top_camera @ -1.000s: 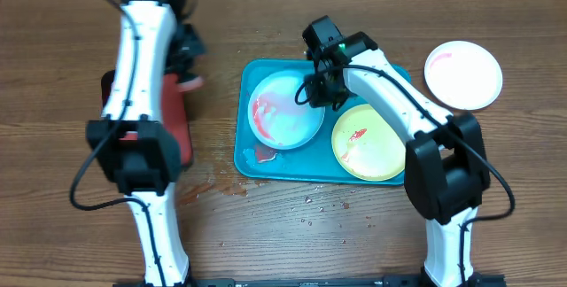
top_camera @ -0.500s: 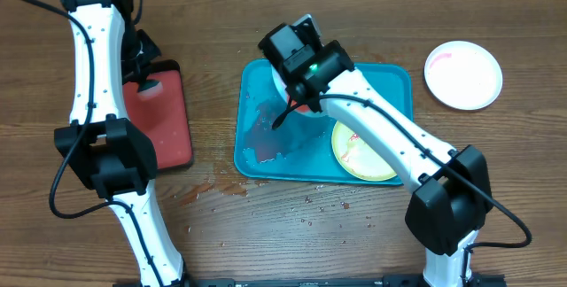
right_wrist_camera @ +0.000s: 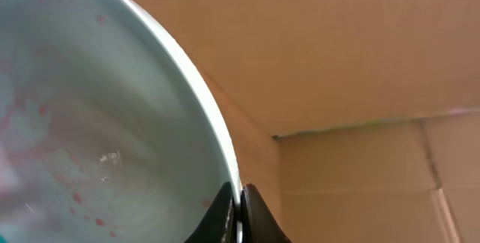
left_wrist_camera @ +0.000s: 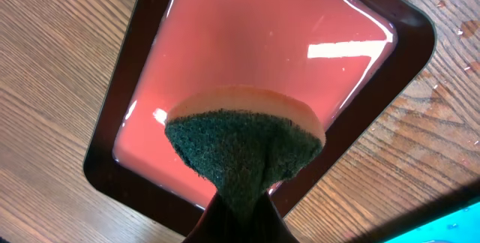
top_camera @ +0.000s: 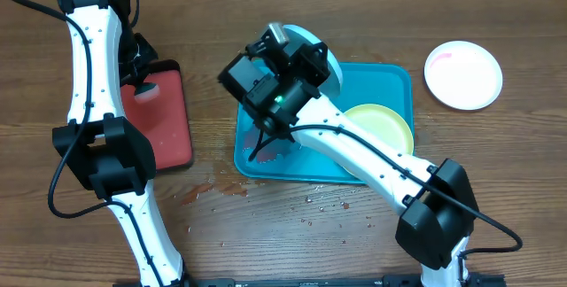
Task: Clean dirty plates on tray and stack at the side
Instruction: 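Return the sponge to the red tray and lift the light blue plate, then carry the light blue plate right and stack it on the white plate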
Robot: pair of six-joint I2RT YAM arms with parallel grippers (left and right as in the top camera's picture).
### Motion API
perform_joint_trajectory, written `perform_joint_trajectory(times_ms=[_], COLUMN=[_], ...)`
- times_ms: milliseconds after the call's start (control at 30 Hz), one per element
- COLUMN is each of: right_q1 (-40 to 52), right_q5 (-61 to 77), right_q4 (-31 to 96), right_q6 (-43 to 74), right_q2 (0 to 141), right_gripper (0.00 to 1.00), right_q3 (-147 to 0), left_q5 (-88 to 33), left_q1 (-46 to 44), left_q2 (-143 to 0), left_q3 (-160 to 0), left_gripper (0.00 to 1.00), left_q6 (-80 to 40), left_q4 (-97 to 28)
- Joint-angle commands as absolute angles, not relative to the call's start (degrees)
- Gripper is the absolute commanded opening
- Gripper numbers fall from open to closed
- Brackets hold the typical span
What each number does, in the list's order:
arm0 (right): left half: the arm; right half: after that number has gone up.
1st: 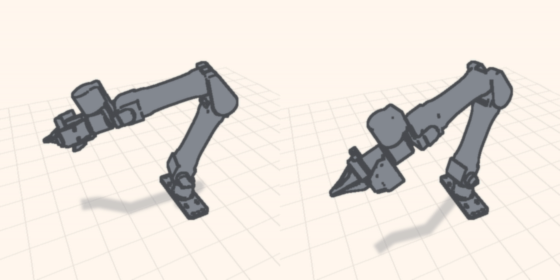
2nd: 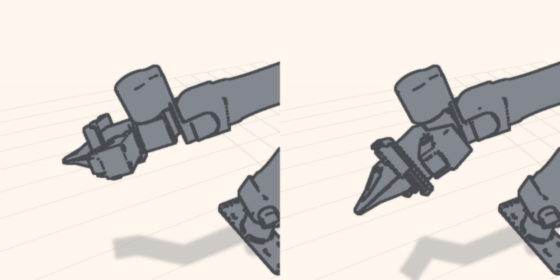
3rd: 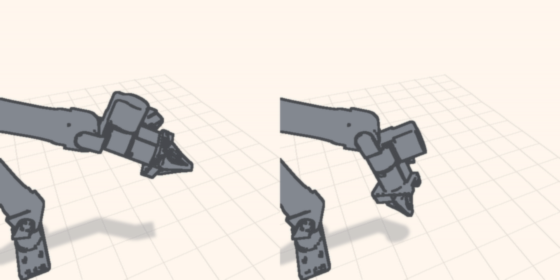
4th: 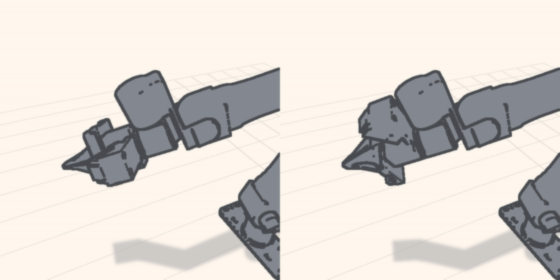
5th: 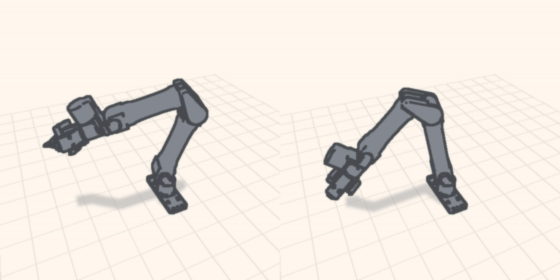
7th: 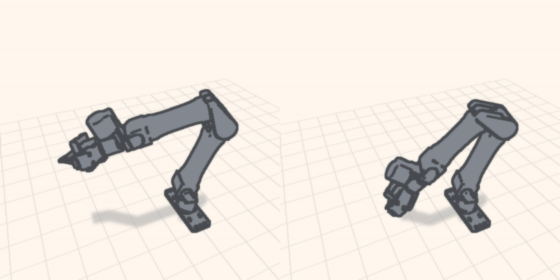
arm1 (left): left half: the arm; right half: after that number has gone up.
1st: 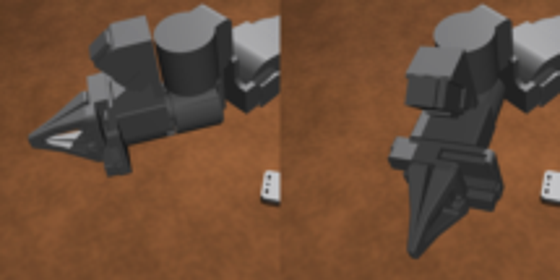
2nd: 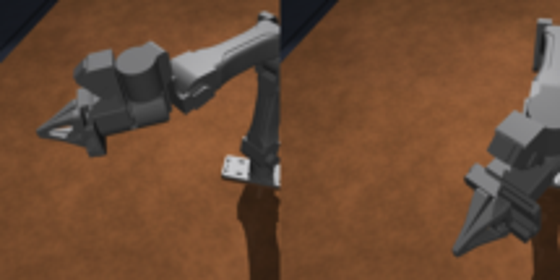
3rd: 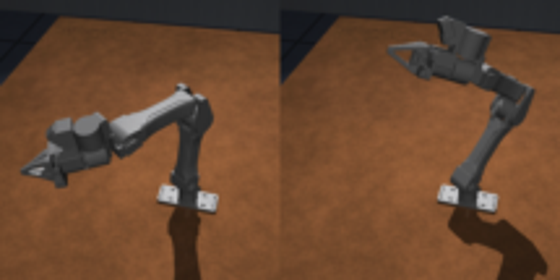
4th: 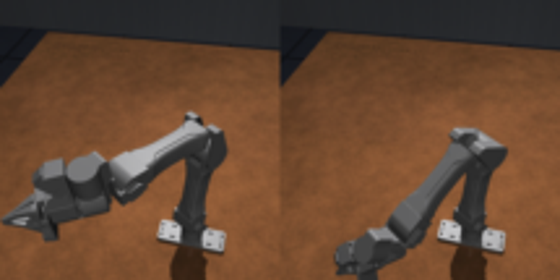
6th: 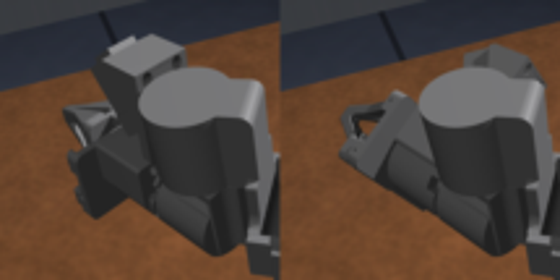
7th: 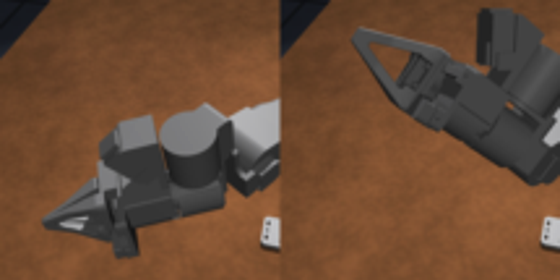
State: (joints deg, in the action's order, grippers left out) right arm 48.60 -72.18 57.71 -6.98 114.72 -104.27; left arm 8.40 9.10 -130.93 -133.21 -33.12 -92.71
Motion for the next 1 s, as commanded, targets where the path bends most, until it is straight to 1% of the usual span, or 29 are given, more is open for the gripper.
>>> perform_joint_trajectory(times_ms=[0,100,200,233,300,367,533,667,733,967], right_q1=[48.69,47.64,43.44,41.69,37.85,33.36,19.94,6.48,0.23,-17.32], right_q5=[-72.90,-61.28,-40.84,-35.40,-26.35,-19.59,-10.09,4.34,8.19,9.10], right_q4=[57.49,58.59,58.85,58.81,58.67,58.89,59.94,59.83,59.94,58.76], right_q6=[-8.38,-7.33,-4.10,-2.48,4.29,7.97,12.14,12.27,12.25,12.29], right_q2=[113.40,113.40,113.40,113.40,113.40,113.40,113.40,113.60,113.75,114.24], right_gripper=[0.04,0.04,0.04,0.04,0.04,0.04,0.04,0.04,0.04,0.04], right_q3=[-105.82,-105.82,-105.82,-105.82,-105.82,-105.82,-105.82,-105.82,-105.78,-103.09], left_q5=[9.54,9.54,9.52,9.54,9.58,9.58,9.61,9.61,9.61,9.61], left_q1=[9.02,9.02,9.02,9.02,9.02,9.02,9.02,9.04,9.02,9.04], left_q2=[-129.64,-129.64,-129.64,-129.64,-129.64,-129.64,-129.64,-129.64,-129.64,-129.64], left_q3=[-132.88,-132.88,-132.88,-132.88,-132.88,-132.88,-132.88,-132.88,-132.88,-132.88], left_gripper=[0.04,0.04,0.04,0.04,0.04,0.04,0.04,0.04,0.04,0.04], left_q6=[-34.28,-34.28,-34.02,-33.74,-33.41,-33.39,-32.91,-32.53,-32.53,-32.53], left_q4=[-92.53,-92.55,-92.58,-92.53,-92.49,-92.42,-92.29,-92.20,-92.03,-91.64])
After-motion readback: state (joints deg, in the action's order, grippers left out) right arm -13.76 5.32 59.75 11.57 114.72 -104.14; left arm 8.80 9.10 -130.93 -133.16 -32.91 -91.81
